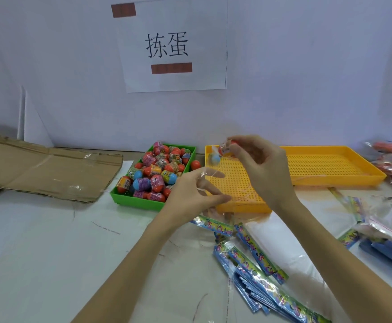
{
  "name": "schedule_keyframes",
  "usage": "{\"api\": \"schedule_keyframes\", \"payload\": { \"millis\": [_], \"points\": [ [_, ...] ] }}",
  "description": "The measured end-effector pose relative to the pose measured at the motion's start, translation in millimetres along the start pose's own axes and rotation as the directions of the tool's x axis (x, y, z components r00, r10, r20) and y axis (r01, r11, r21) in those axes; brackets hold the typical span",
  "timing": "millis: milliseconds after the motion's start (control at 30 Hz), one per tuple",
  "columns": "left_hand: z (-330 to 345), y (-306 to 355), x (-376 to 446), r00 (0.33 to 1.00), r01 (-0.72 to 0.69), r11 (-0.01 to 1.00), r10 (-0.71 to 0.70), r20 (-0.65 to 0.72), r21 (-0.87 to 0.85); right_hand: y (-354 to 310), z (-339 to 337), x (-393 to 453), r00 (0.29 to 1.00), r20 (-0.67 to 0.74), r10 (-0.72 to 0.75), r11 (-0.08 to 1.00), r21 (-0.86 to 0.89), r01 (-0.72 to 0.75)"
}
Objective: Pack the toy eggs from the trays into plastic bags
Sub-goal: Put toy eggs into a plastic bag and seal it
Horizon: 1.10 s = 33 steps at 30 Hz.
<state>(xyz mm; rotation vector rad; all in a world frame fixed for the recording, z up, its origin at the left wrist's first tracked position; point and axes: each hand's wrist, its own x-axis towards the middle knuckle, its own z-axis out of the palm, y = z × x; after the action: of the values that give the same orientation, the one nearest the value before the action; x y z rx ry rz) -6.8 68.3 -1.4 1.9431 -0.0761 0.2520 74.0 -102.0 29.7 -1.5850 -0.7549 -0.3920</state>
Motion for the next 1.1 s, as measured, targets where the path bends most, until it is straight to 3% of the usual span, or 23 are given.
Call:
{"api": "schedule_keyframes", "payload": {
  "millis": [133,267,467,633,767,967,1100],
  "points": [
    [1,-2,1,0.999,-0.048,0.999,0.048,-0.017,-0.003,-1,4,-2,0.993,0.093,-0.073,0.975,-0.204,0.091],
    [2,-4,2,0.999,0.010,0.998,-0.012,-0.043,-0.061,-2,4,-3,0.989,0.139,-0.055,0.975,-0.205,0.083],
    [1,2,1,0.998,-0.064,0.998,0.064,-0.006,-0.018,-2,4,-5,0.987,0.157,-0.008,0.979,-0.201,0.040],
    [-1,4,-1,0.986,-0.124,0.992,0.126,-0.105,0.024,-5,1,-2,0.978,0.206,0.037,0.989,-0.148,-0.006],
    [2,-1,-1,0.961,-0.188,0.977,0.205,-0.186,0.104,-5,0,-2,0.947,0.310,0.089,0.992,-0.112,-0.057],
    [1,0,-1,0.859,-0.277,0.806,0.452,-0.242,0.522,-7,-2,-2,0.930,0.354,0.103,0.995,-0.033,-0.098],
    [2,3,-1,0.858,-0.288,0.851,0.433,-0.276,0.439,-13,3,-5,0.905,0.413,0.101,0.995,-0.066,-0.081]
  ]
}}
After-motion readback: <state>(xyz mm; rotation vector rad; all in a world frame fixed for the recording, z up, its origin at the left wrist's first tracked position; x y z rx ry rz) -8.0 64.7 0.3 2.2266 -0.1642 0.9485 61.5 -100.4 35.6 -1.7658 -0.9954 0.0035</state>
